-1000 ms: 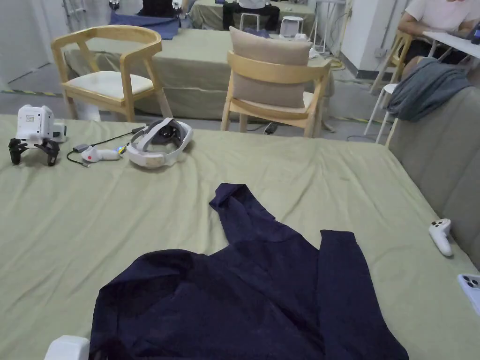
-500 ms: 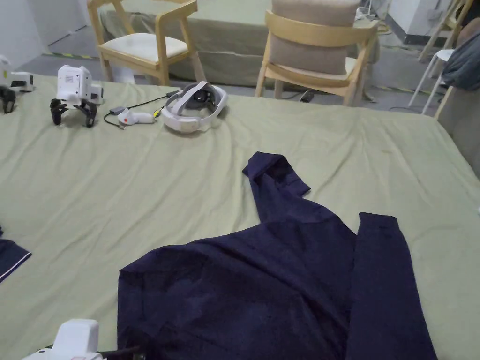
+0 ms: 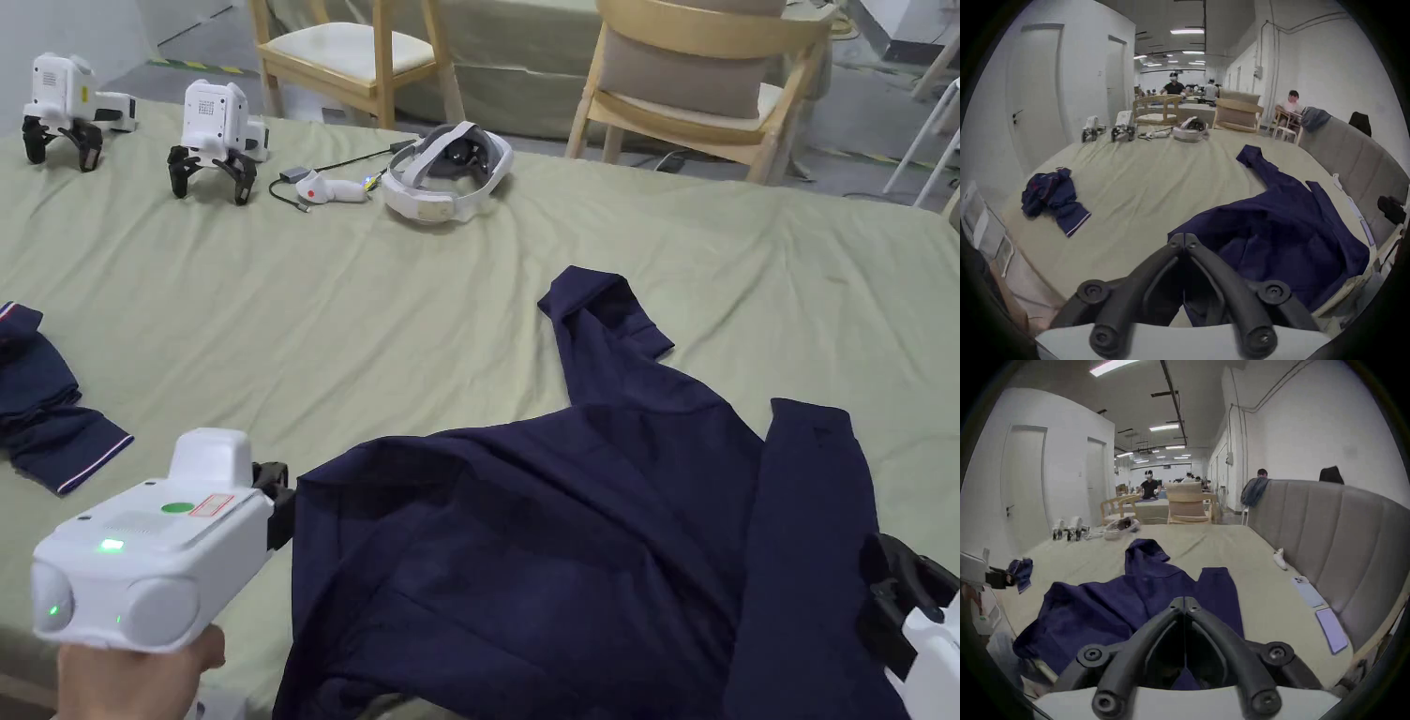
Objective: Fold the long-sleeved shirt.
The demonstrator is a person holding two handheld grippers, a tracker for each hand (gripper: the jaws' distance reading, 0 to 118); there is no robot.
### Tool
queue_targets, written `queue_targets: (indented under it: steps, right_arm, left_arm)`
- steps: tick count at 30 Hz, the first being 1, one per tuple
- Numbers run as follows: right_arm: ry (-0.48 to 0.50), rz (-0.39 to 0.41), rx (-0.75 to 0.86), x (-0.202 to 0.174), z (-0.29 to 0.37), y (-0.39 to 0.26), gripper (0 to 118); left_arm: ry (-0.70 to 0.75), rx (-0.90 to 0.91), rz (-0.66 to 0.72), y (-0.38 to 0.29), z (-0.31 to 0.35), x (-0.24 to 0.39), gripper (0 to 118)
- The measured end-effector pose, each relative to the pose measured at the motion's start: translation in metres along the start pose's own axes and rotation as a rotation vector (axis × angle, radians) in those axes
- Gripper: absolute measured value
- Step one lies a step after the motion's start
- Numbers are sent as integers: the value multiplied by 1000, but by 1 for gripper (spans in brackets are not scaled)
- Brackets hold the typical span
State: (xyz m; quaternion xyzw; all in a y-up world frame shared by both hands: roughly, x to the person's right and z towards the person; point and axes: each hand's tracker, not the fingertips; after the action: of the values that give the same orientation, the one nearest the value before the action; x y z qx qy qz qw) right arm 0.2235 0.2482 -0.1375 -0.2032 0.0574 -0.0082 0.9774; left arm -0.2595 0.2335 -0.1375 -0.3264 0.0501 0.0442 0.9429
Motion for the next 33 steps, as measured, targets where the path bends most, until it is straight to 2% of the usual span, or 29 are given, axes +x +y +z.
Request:
queue_targets:
  steps: [1,2,3,4,5,6,9,11,14,15,17,18,19,20,21,22,23,24,25,26,30,32,33]
  right_arm:
    - [-4,9,3,-3,-1,-1,0]
    - [-2,12,1,-5,-3,-2,0]
    - [4,10,-6,-7,-4,-2,0]
    - [14,-8,-13,-9,-4,-2,0]
    - [24,-23,-21,-10,-6,-3,0]
    - [22,-26,-28,-11,-8,-4,0]
    - [33,-63,-51,-8,-16,-8,0]
    - [31,-75,-66,-8,-22,-9,0]
    - [33,-75,-94,-8,-36,-10,0]
    - [33,-74,-109,-9,-42,-10,0]
    - [49,-68,-133,-8,-58,-12,0]
    - [54,-55,-142,-10,-67,-11,2]
    - [59,-41,-157,-11,-79,-9,11]
    - [75,-32,-174,-11,-90,-5,30]
    - [97,-6,-204,-11,-107,-1,74]
    - [91,25,-237,-12,-128,5,105]
    - [79,55,-258,-13,-146,10,118]
    - [118,79,-234,-13,-167,19,118]
    - [79,122,-241,-12,-189,26,118]
    - [80,138,-266,-10,-212,32,118]
    - [109,161,-378,4,-310,53,117]
    - [124,169,-417,11,-347,57,109]
    - [127,183,-463,12,-367,57,100]
  left_arm:
    - [-2,-10,-5,3,-10,-2,7]
    - [-9,-45,-22,4,-21,-4,24]
    - [-3,-88,-37,6,-35,-8,77]
    - [24,-113,-44,6,-51,-9,109]
    - [40,-135,-47,6,-66,-12,108]
    - [-11,-132,-45,7,-72,-16,103]
    - [49,-255,-115,3,-106,-16,105]
    - [62,-261,-125,2,-119,-18,104]
    - [43,-259,-119,-9,-146,-31,78]
    - [21,-264,-113,-10,-149,-31,78]
    - [10,-264,-119,-15,-152,-28,17]
    - [7,-256,-144,-19,-153,-22,7]
    - [37,-248,-198,-22,-154,-17,6]
    - [42,-242,-222,-24,-156,-15,5]
    - [38,-244,-220,-26,-150,-11,5]
    - [25,-260,-203,-27,-150,-12,5]
    - [20,-258,-172,-26,-149,-13,5]
    - [13,-258,-156,-26,-149,-15,5]
    - [7,-257,-155,-25,-153,-23,5]
    - [12,-249,-159,-25,-153,-25,5]
    - [7,-248,-162,-26,-156,-24,5]
    - [10,-251,-160,-25,-157,-25,5]
    - [10,-251,-149,-25,-153,-18,5]
